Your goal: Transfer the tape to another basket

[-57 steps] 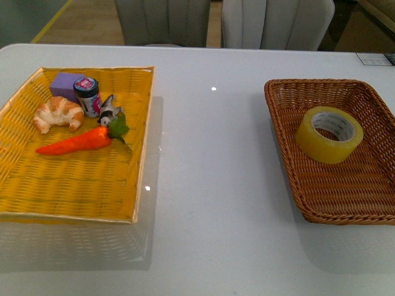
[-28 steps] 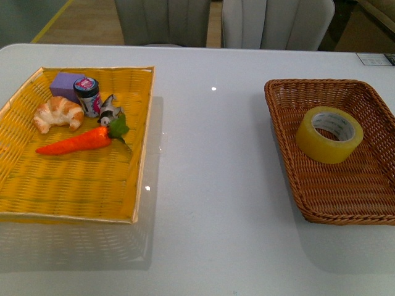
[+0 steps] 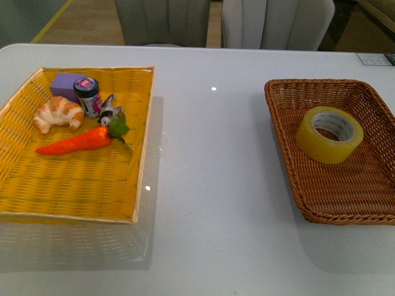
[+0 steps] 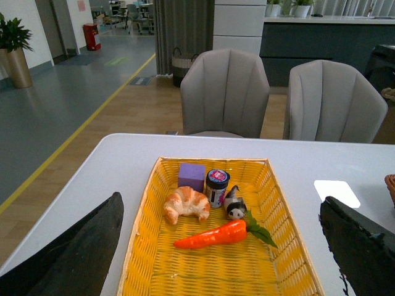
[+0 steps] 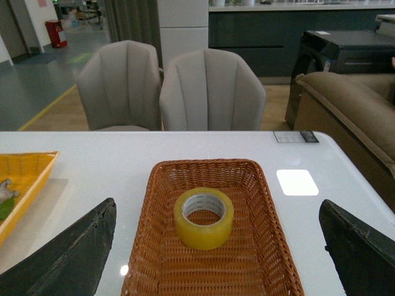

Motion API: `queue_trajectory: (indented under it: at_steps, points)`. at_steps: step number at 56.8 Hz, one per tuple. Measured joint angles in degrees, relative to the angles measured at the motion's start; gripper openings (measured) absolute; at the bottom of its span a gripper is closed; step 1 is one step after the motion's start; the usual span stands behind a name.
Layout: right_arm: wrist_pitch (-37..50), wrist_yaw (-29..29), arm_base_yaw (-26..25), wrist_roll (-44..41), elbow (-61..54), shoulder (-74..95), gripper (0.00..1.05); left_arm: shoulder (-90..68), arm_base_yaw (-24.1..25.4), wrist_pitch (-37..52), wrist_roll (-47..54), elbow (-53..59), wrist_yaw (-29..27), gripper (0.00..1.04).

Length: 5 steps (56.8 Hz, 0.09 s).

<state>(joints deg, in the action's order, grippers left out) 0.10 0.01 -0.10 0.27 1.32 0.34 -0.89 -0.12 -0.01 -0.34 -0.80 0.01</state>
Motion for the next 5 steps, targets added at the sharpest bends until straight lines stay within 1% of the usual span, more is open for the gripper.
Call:
queue_trajectory:
  at_steps: [5]
  points:
    - [0.0, 0.0, 0.0, 0.0, 0.0, 0.0, 0.96, 0.0, 0.0, 0.0, 0.0, 0.0, 0.0, 0.96]
